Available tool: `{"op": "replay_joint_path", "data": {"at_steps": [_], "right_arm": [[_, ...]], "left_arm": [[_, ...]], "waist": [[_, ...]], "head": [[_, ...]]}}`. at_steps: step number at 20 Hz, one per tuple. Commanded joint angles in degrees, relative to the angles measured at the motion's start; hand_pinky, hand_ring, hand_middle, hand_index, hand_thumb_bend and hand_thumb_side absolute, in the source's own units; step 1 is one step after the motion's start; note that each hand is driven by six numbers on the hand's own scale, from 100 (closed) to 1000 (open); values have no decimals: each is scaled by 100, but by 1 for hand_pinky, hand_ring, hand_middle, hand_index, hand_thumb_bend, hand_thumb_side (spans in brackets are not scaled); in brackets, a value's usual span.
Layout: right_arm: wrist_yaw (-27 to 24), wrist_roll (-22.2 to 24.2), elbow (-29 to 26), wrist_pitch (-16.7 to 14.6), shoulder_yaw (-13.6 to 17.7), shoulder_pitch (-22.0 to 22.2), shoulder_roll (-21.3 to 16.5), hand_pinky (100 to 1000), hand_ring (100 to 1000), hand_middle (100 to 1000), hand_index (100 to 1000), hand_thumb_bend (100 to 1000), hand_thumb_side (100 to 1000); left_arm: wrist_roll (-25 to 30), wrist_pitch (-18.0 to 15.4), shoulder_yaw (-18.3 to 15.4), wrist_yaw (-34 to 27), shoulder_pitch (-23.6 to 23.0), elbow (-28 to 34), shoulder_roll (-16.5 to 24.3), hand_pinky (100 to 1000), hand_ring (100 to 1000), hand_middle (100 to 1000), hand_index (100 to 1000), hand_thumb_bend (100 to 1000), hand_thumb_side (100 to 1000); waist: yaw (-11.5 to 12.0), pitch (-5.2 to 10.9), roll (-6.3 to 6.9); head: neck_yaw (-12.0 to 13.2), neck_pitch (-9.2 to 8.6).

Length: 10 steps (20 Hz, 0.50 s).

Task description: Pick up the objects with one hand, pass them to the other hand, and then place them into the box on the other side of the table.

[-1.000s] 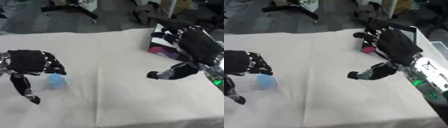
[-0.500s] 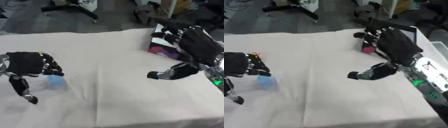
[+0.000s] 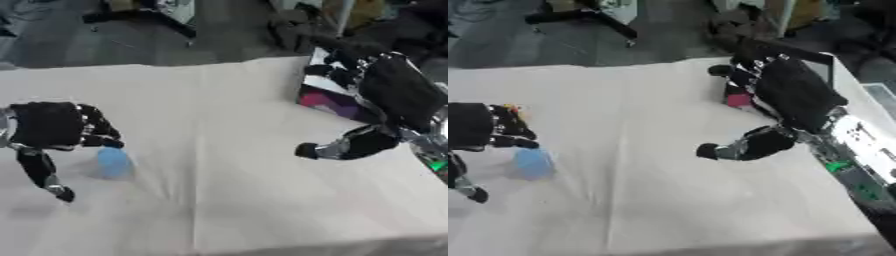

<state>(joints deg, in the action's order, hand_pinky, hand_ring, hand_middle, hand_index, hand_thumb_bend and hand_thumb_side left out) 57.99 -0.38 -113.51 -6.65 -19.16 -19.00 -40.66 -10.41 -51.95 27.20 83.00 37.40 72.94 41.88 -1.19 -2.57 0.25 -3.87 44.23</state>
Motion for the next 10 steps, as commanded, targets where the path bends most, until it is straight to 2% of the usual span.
{"op": "replay_joint_path", "data": {"at_steps": [1,7,10], "right_arm": [[9,-15,-108,16,46,-84,-141,776,758,1000,834,713,972],[19,-28,-108,31,54,-77,-134,772,758,1000,834,715,975],[23,-33,-108,33,52,-78,-124,770,758,1000,834,716,976]], "left_arm": [[-1084,-2,-189,1114,149,-322,29,751,776,784,933,772,632],[-3734,-2,-640,3693,290,-1354,-154,749,772,778,929,735,607],[-4106,-2,-861,4298,382,-1679,-313,746,766,772,925,697,581]], "waist": [[-15,42,6],[-26,36,10],[-36,31,8]], "head": [[-9,-11],[-25,-11],[-24,-11]]}}
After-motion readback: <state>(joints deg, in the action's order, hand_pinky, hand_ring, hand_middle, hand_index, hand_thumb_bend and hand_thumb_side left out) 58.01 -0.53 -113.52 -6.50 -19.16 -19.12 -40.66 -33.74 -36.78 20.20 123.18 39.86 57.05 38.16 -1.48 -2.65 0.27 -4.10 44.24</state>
